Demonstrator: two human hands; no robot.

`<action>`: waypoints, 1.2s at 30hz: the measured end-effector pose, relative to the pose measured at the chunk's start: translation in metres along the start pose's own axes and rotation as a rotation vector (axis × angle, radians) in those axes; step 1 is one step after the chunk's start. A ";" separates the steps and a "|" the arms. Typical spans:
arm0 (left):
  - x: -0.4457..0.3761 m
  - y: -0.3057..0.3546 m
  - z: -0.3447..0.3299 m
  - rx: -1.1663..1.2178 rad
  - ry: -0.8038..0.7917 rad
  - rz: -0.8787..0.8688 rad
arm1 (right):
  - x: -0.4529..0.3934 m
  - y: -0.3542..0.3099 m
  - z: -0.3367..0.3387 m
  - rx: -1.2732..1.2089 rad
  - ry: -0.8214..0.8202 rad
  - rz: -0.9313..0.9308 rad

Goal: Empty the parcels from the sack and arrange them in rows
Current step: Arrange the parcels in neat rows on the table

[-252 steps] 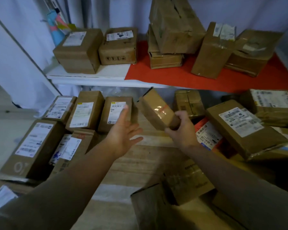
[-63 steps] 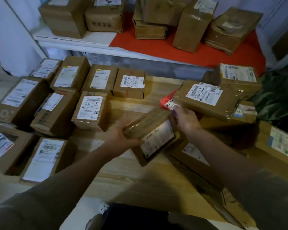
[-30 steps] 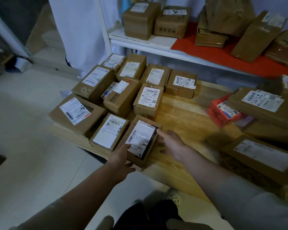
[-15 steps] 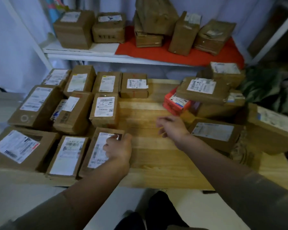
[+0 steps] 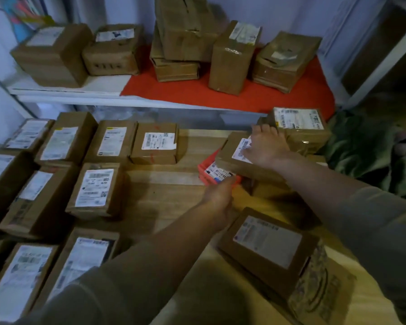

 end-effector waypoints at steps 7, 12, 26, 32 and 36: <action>-0.033 -0.004 -0.073 0.137 -0.062 0.121 | -0.022 0.009 -0.014 0.073 -0.020 0.079; -0.035 -0.004 -0.059 0.106 -0.065 0.049 | -0.020 0.006 0.004 -0.102 -0.087 0.083; 0.038 0.040 0.163 -0.174 0.263 -0.161 | 0.059 -0.148 -0.083 -1.247 -0.722 -0.218; 0.053 0.019 0.215 -0.222 0.357 -0.136 | 0.072 -0.196 -0.106 -1.331 -0.656 -0.339; 0.046 0.019 0.233 -0.264 0.488 -0.239 | 0.077 -0.193 -0.113 -1.167 -0.639 -0.296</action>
Point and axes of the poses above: each hand's wrist, its own x-axis away from the middle knuckle, its own z-axis out of the back of the hand, y = z × x, the point moved 5 cm from there along -x, towards the middle knuckle, and after that the axes turned 1 degree about z, right-handed, at the moved point
